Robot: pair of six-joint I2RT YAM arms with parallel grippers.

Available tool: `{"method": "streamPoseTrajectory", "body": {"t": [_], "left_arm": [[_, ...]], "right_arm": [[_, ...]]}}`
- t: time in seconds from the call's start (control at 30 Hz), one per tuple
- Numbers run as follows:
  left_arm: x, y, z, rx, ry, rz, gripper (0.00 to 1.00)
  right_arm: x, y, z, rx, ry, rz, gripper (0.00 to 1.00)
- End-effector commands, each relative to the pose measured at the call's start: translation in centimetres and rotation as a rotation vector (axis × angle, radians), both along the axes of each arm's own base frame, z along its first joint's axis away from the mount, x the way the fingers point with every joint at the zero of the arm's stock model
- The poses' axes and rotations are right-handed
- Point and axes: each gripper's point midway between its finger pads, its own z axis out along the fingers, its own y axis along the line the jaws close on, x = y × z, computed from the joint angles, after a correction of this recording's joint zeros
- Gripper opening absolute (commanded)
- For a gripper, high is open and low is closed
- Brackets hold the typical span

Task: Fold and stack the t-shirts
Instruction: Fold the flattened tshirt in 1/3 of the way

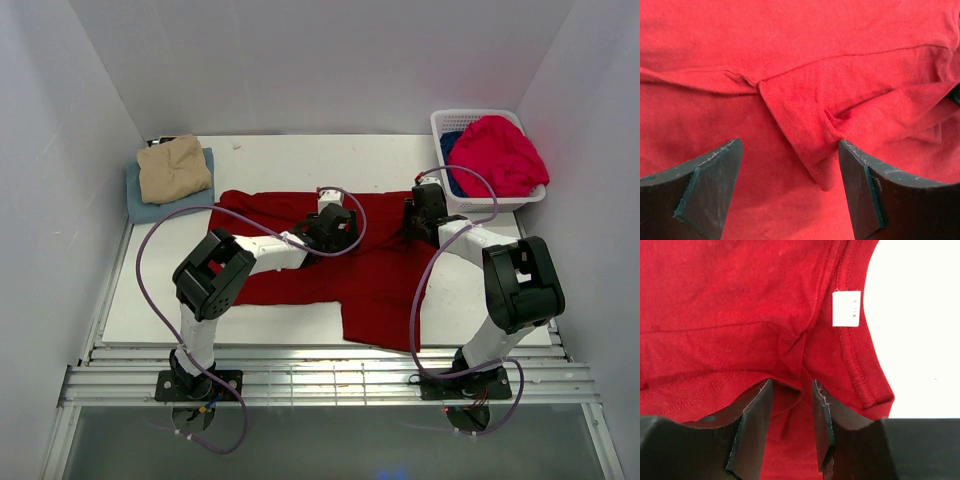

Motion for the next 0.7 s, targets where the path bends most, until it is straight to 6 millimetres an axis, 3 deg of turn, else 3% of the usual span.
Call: {"method": "streamPoseTrajectory", "body": {"t": [0.0, 0.23, 0.37, 0.67], "left_arm": [[-0.4, -1.0, 2.8, -0.079, -0.028, -0.008, 0.87], [-0.6, -1.4, 2.8, -0.096, -0.028, -0.011, 0.87], [-0.7, -1.7, 2.7, -0.121, -0.027, -0.013, 0.87], [-1.3, -2.6, 2.5, -0.155, -0.005, -0.031, 0.82]], "right_arm": [[1.5, 0.2, 1.0, 0.025, -0.058, 0.002, 0.43], [1.2, 0.1, 0.5, 0.034, -0.05, 0.004, 0.38], [0.8, 0.3, 0.0, 0.043, -0.037, 0.017, 0.13], [0.1, 0.4, -0.9, 0.054, -0.01, 0.025, 0.15]]}}
